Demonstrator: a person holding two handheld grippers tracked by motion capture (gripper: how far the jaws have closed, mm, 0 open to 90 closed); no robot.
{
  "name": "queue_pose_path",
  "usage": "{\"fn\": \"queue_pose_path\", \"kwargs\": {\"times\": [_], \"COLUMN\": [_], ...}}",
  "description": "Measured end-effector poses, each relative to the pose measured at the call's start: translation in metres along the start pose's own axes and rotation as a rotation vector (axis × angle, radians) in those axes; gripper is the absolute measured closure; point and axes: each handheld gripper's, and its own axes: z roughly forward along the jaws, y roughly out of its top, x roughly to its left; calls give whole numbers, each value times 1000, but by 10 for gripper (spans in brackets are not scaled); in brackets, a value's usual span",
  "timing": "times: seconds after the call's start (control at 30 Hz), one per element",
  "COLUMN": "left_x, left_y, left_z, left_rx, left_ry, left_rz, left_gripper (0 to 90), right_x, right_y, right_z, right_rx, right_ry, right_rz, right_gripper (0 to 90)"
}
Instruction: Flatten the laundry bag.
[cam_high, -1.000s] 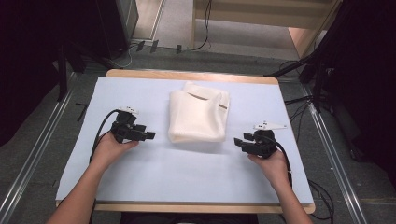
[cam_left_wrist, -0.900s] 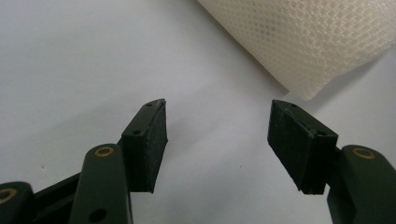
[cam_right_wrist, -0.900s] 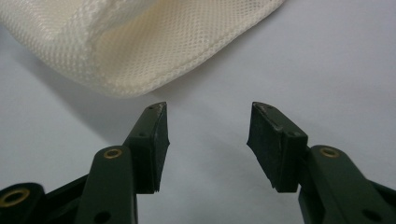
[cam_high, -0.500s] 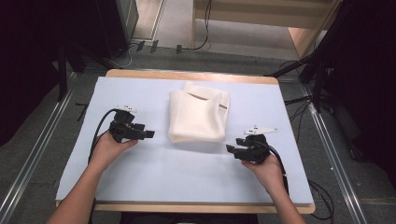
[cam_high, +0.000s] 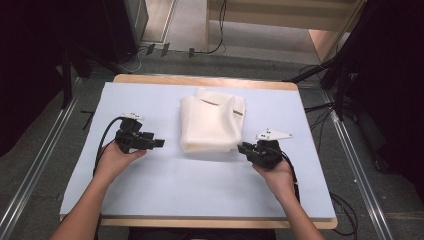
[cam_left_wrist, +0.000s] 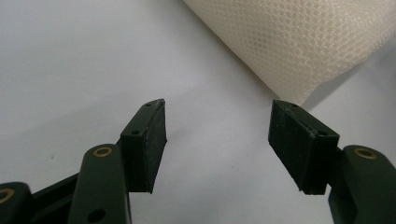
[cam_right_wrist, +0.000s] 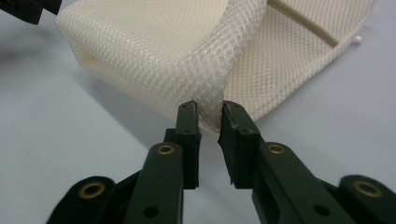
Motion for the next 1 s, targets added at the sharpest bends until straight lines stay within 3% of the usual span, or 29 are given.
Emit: {"fn": "queue_pose_path", "kwargs": {"times": [0.23, 0.43, 0.47, 0.63, 0.73, 1.0], "left_x": [-1, -4, -4, -4, -3, -1], "left_y": [-2, -4, -5, -6, -7, -9], "left_z": [-5, -11, -12, -14, -17, -22], "left_rx": [-17, -42, -47, -54, -58, -74], "left_ry": [5, 11, 14, 17, 18, 26], "left_rz": [0, 9, 9, 9, -1, -10], "left_gripper": [382, 383, 383, 384, 383, 385], "right_x": [1, 14, 20, 31, 46, 64], "right_y": [18, 41, 48, 55, 59, 60], "right_z": [-2, 5, 10, 23, 39, 68], "right_rx": [-37, -57, -53, -43, -23, 3], "right_ry": [15, 46, 53, 84, 108, 151], "right_rz": [-4, -40, -63, -76, -103, -111], "right_gripper": [824, 830, 838, 851, 857, 867]}}
